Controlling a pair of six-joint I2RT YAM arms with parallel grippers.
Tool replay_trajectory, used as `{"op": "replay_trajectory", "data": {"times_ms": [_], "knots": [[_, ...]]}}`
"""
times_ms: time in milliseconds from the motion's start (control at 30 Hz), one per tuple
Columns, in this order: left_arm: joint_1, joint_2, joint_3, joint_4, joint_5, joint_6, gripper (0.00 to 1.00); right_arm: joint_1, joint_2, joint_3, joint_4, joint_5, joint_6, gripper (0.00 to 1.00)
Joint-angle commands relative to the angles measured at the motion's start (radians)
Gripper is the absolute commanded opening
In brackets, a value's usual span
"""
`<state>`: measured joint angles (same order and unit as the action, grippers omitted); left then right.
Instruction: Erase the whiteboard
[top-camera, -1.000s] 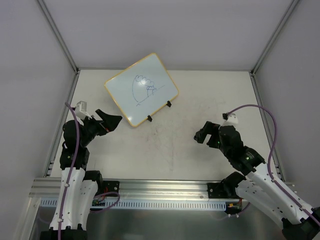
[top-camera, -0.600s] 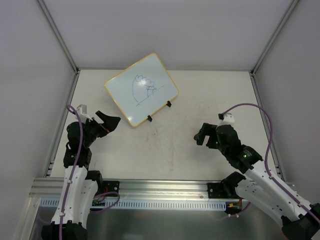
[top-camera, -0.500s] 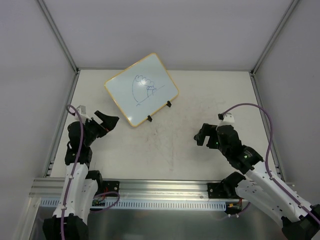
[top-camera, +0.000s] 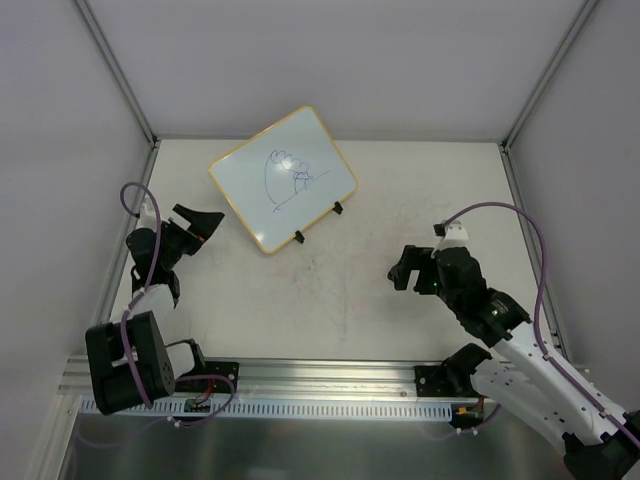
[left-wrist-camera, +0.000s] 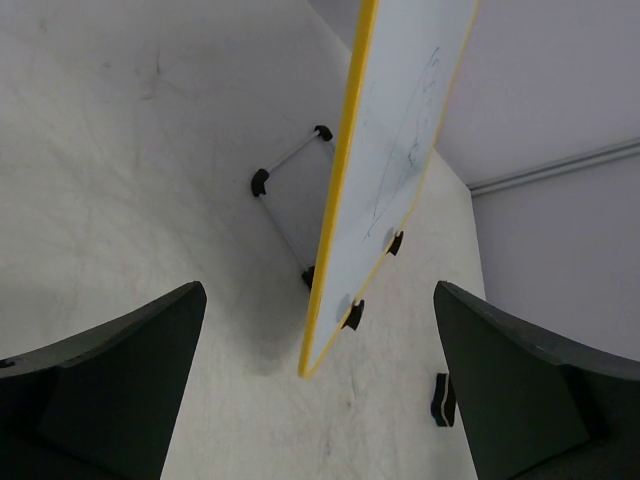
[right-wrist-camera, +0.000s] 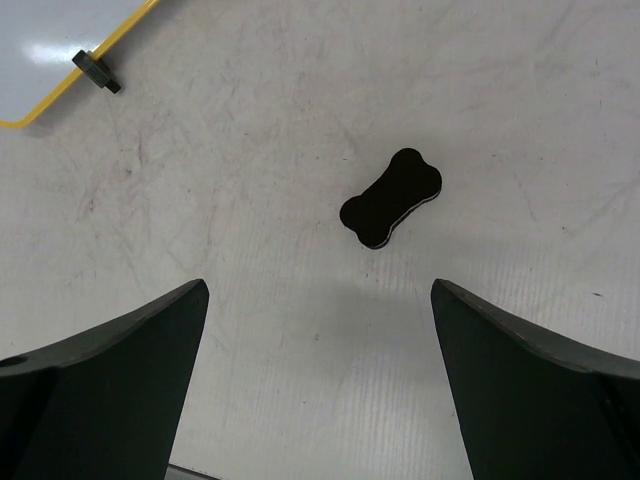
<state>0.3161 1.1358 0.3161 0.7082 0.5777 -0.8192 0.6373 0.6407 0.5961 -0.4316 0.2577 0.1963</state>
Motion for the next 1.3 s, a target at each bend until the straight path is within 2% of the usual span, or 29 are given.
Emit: {"op": "replay_trajectory", "data": {"times_ms": [0,67,100,167,233,333,433,600,800,933,967,1033,1167,1200,1267], "knots": [[0.006,0.119,0.09,0.268,0.135,0.026,0.99,-0.005,0.019,0.05,0.027,-0.012,-0.026,0.99],[0.006,0.198,0.1,0.406,0.184,-0.065,0.99,-0.007,0.02,0.042,0.048,-0.021,-0.026,0.99],[0.006,0.287,0.107,0.536,0.244,-0.093,0.99,-0.008,0.02,0.042,0.051,-0.026,-0.023,0.99],[0.006,0.414,0.164,0.592,0.298,-0.158,0.99,-0.008,0.025,0.041,0.057,-0.037,-0.021,0.99],[0.006,0.488,0.189,0.707,0.341,-0.198,0.99,-0.01,0.028,0.042,0.06,-0.044,-0.029,0.99],[-0.006,0.581,0.218,0.789,0.364,-0.262,0.97,-0.011,0.031,0.048,0.062,-0.044,-0.032,0.99],[-0.034,0.578,0.241,0.728,0.352,-0.21,0.97,-0.013,0.031,0.051,0.063,-0.048,-0.032,0.99],[-0.08,0.527,0.279,0.521,0.329,-0.083,0.99,-0.011,0.033,0.042,0.06,-0.052,-0.026,0.99],[-0.112,0.539,0.29,0.51,0.321,-0.055,0.94,-0.013,0.039,0.027,0.062,-0.078,-0.021,0.99],[-0.117,0.533,0.281,0.498,0.304,-0.034,0.83,-0.013,0.043,0.019,0.062,-0.081,-0.005,0.99],[-0.115,0.533,0.281,0.49,0.301,-0.014,0.77,-0.013,0.045,0.018,0.063,-0.081,-0.001,0.99],[-0.118,0.541,0.282,0.476,0.294,-0.006,0.74,-0.011,0.05,0.016,0.063,-0.083,0.003,0.99],[-0.12,0.564,0.288,0.501,0.303,-0.014,0.58,-0.013,0.065,0.013,0.065,-0.087,0.002,0.99],[-0.12,0.574,0.29,0.505,0.304,-0.015,0.5,-0.011,0.069,0.01,0.068,-0.089,0.0,0.99],[-0.121,0.584,0.291,0.525,0.313,-0.029,0.48,-0.011,0.085,0.008,0.073,-0.089,0.0,0.99]]}}
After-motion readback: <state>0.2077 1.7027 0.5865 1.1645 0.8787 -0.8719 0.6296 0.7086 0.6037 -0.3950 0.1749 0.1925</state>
